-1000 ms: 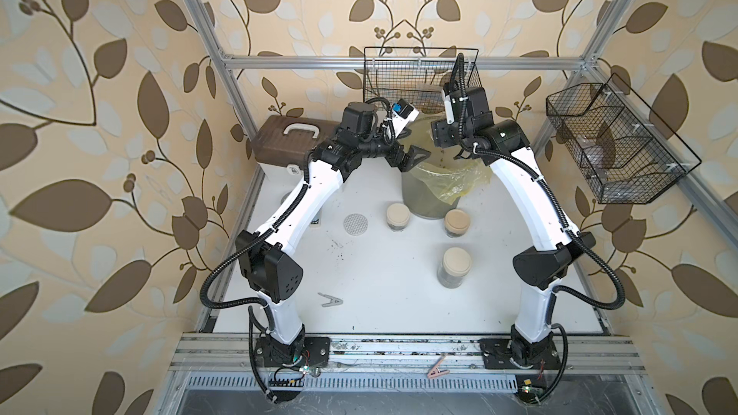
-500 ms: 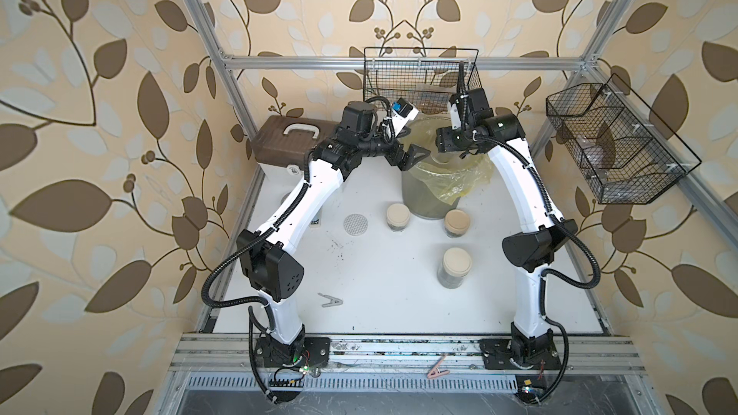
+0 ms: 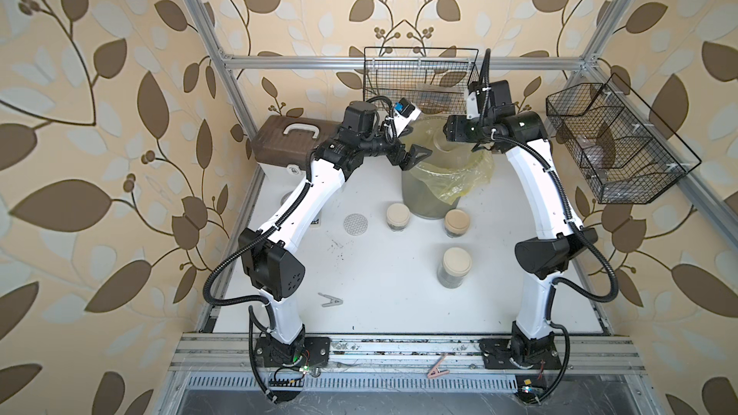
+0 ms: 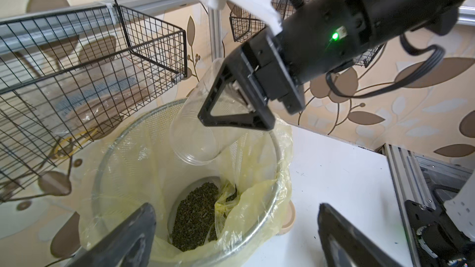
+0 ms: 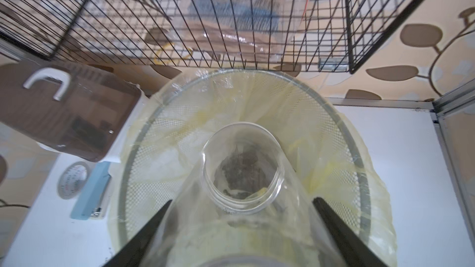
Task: Empty moldy tea leaves from jars
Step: Pour the moldy tea leaves from the jar into the trash bin, then place the jar at the center of the board.
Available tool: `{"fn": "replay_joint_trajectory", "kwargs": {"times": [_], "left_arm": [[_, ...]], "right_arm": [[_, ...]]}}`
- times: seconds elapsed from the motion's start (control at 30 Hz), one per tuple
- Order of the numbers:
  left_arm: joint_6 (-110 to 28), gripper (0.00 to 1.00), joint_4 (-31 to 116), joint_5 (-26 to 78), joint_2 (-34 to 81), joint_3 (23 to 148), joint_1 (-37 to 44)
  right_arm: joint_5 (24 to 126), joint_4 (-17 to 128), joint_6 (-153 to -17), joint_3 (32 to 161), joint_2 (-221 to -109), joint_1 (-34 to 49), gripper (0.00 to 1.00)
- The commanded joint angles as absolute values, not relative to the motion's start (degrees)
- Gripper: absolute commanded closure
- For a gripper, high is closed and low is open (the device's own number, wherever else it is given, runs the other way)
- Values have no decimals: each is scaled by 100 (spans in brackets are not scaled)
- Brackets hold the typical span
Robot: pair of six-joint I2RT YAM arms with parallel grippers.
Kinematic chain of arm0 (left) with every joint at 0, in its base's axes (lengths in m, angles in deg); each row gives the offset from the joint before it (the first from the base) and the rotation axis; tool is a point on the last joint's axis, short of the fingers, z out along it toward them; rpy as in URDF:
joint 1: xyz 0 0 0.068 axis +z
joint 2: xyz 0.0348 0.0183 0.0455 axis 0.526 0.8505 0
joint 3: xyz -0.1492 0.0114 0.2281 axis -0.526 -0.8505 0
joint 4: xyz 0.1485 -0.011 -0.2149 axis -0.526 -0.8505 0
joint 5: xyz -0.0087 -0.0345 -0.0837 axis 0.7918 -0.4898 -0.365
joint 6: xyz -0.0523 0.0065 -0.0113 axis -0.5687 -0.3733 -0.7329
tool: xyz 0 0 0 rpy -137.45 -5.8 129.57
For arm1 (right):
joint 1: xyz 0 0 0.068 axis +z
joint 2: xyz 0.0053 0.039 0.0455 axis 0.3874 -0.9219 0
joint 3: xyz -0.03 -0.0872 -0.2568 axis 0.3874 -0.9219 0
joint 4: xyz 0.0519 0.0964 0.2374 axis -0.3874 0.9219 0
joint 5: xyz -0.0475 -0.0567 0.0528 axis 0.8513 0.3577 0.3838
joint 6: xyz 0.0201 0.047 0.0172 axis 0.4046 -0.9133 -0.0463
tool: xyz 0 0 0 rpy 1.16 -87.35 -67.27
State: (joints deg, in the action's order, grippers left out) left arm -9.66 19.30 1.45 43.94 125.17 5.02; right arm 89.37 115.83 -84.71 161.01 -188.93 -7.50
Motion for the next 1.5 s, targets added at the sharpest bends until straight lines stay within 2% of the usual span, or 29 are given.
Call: {"fn": "replay_joint_trajectory", "kwargs": {"times": [0.0, 0.17, 0.33, 0.47, 0.53, 0.63, 0.87, 1.23, 1.47], "left_arm": [[-1396, 1, 2815, 500, 4314, 12539, 444], [-1743, 1, 3097, 783, 4831, 13393, 477], [-1650, 1, 3606, 463, 5332, 14092, 643], [-875, 1, 4403, -309, 5540, 14107, 796], [-53, 1, 4375, -604, 5566, 14108, 797], [434, 1, 4499, -686, 5597, 14103, 801], [525, 1, 4440, -1288, 5876, 14648, 796], [270, 1, 4535, -1926, 5764, 14575, 678], [1268, 1, 3526, -1548, 5397, 14032, 770]], "right_arm": [[7919, 10541, -9416, 15766, -18345, -1063, 61], [6723, 9819, -10247, 15686, -18119, -1429, 60], [5936, 9381, -10761, 15577, -17907, -1641, 59], [5501, 9379, -10848, 15472, -17752, -1766, 58], [5287, 9407, -10756, 15374, -17628, -1794, 58], [5008, 9474, -10610, 15175, -17436, -1795, 57], [4600, 9432, -10569, 14874, -17223, -1793, 57], [4455, 9179, -10683, 14866, -17341, -1723, 57], [4405, 8913, -10991, 14886, -17286, -2069, 58]]}}
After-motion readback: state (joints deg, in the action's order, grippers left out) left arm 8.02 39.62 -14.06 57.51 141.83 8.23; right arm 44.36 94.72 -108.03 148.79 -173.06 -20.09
